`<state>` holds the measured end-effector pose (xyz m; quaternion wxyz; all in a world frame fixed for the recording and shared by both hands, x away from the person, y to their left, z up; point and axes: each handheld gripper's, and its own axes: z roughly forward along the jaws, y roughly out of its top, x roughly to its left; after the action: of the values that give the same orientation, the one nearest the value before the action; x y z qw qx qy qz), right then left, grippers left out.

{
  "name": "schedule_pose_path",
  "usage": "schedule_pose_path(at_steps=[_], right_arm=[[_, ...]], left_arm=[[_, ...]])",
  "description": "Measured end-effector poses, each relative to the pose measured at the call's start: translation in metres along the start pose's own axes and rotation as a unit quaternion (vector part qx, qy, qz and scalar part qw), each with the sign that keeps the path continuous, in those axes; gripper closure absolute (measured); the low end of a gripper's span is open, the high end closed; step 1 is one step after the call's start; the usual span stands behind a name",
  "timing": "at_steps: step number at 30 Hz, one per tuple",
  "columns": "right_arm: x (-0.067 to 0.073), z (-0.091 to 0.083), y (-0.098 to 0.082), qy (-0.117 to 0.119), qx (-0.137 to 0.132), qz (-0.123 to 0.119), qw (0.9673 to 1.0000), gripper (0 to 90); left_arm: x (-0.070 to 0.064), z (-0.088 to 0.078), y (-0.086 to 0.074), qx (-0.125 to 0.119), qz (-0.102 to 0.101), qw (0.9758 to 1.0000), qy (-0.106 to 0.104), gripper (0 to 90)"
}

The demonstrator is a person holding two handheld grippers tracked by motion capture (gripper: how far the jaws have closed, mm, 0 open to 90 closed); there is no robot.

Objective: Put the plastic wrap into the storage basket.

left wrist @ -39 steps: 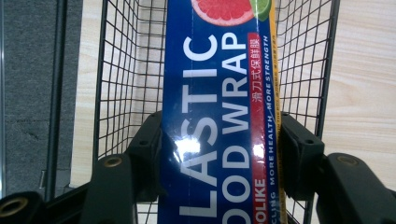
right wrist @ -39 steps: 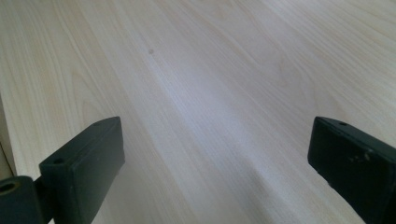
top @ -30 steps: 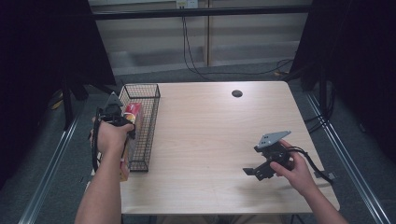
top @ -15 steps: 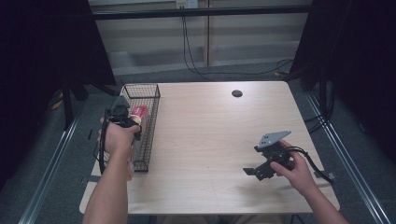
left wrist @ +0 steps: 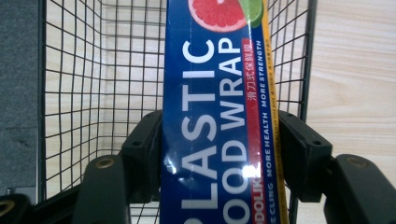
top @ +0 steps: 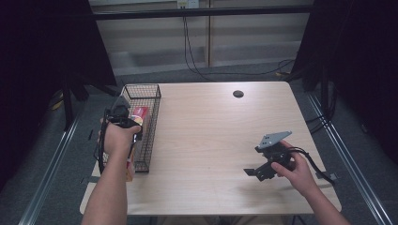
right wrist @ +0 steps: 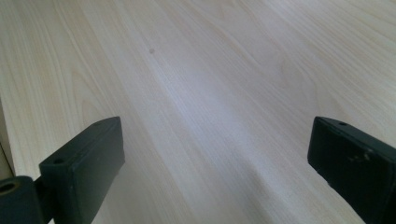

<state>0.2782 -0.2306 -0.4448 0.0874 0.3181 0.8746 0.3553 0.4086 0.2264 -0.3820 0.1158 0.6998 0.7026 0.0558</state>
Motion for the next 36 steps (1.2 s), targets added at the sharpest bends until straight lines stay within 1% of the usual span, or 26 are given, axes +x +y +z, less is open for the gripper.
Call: schedule_pose_path(at_steps=[1, 2, 3, 4, 5, 7, 8, 9, 11, 13, 14, 15, 17, 18, 19, 20, 21, 22, 24, 26, 28, 30, 35, 36], right_arm=[[0.000, 0.000, 0.000, 0.000, -0.001, 0.000, 1.0000, 3.5], [0.000, 0.000, 0.000, 0.001, -0.001, 0.001, 1.0000, 3.5], [-0.001, -0.001, 0.000, 0.000, -0.003, 0.000, 1.0000, 3.5], [-0.001, -0.001, 0.000, 0.000, -0.003, 0.000, 1.0000, 3.5], [-0.001, -0.001, 0.000, -0.001, -0.003, 0.000, 1.0000, 3.5], [-0.001, -0.001, 0.000, 0.002, -0.007, 0.000, 1.0000, 3.5], [-0.001, -0.001, 0.000, 0.004, -0.007, -0.002, 1.0000, 3.5], [0.000, -0.002, 0.000, 0.003, -0.007, 0.001, 1.0000, 3.5], [0.000, -0.002, 0.000, 0.003, -0.008, 0.004, 1.0000, 3.5], [0.000, -0.002, 0.000, 0.003, -0.008, 0.005, 0.9999, 3.5], [0.000, -0.001, 0.000, 0.003, -0.008, 0.003, 1.0000, 3.5], [0.000, -0.001, 0.000, 0.003, -0.008, 0.002, 1.0000, 3.5], [0.000, -0.001, 0.000, 0.001, -0.003, 0.002, 1.0000, 3.5], [0.000, -0.001, 0.000, -0.001, -0.004, 0.002, 1.0000, 3.5], [0.000, -0.001, 0.000, 0.000, -0.005, 0.002, 1.0000, 3.5], [0.001, -0.001, 0.000, 0.000, -0.005, 0.003, 1.0000, 3.5], [0.001, -0.001, 0.000, -0.001, -0.004, 0.002, 1.0000, 3.5], [0.001, -0.001, -0.001, 0.000, -0.004, 0.002, 1.0000, 3.5], [0.001, -0.002, -0.001, -0.001, -0.003, 0.003, 1.0000, 3.5], [0.000, -0.002, -0.002, 0.004, -0.006, 0.003, 1.0000, 3.5], [-0.001, -0.002, -0.002, 0.003, -0.007, 0.005, 1.0000, 3.5], [-0.001, -0.003, -0.002, 0.000, -0.005, 0.005, 1.0000, 3.5], [-0.001, -0.003, -0.002, 0.000, -0.006, 0.004, 1.0000, 3.5], [-0.001, -0.003, -0.002, 0.001, -0.006, 0.004, 1.0000, 3.5]], left_arm=[[0.001, -0.003, 0.000, -0.003, 0.005, 1.0000, -0.002, 36.7], [0.001, -0.005, 0.000, -0.004, 0.005, 1.0000, -0.006, 35.9], [0.000, -0.007, 0.000, -0.003, 0.000, 0.9999, -0.010, 34.1], [0.002, -0.009, 0.000, -0.006, 0.006, 0.9999, -0.014, 34.1], [0.001, -0.011, 0.000, -0.007, 0.003, 0.9998, -0.017, 33.2], [0.000, -0.016, 0.001, -0.011, 0.012, 0.9998, -0.011, 32.5], [0.000, -0.018, 0.001, -0.012, 0.013, 0.9997, -0.017, 32.2], [0.000, -0.020, 0.001, -0.015, 0.014, 0.9996, -0.020, 31.1], [0.000, -0.025, 0.001, -0.013, 0.025, 0.9993, -0.025, 30.2], [0.000, -0.029, 0.000, -0.019, 0.031, 0.9990, -0.027, 29.5], [-0.001, -0.031, 0.000, -0.021, 0.038, 0.9987, -0.026, 28.6], [-0.001, -0.033, -0.001, -0.024, 0.037, 0.9985, -0.033, 28.1], [-0.002, -0.036, -0.002, -0.026, 0.043, 0.9977, -0.046, 27.6], [-0.003, -0.037, -0.002, -0.029, 0.047, 0.9973, -0.048, 27.1], [-0.003, -0.039, -0.002, -0.029, 0.056, 0.9968, -0.050, 27.0], [-0.004, -0.040, -0.003, -0.031, 0.055, 0.9965, -0.054, 26.7], [-0.006, -0.042, -0.003, -0.035, 0.059, 0.9958, -0.060, 26.3], [-0.007, -0.043, -0.003, -0.037, 0.065, 0.9953, -0.062, 26.2], [-0.011, -0.046, -0.004, -0.041, 0.073, 0.9940, -0.070, 26.2], [-0.016, -0.048, -0.005, -0.043, 0.088, 0.9925, -0.074, 26.0], [-0.022, -0.050, -0.006, -0.044, 0.098, 0.9909, -0.082, 25.7], [-0.027, -0.051, -0.007, -0.047, 0.103, 0.9891, -0.093, 25.2], [-0.036, -0.049, -0.010, -0.052, 0.120, 0.9856, -0.107, 24.4], [-0.037, -0.048, -0.011, -0.051, 0.122, 0.9852, -0.109, 24.3]])
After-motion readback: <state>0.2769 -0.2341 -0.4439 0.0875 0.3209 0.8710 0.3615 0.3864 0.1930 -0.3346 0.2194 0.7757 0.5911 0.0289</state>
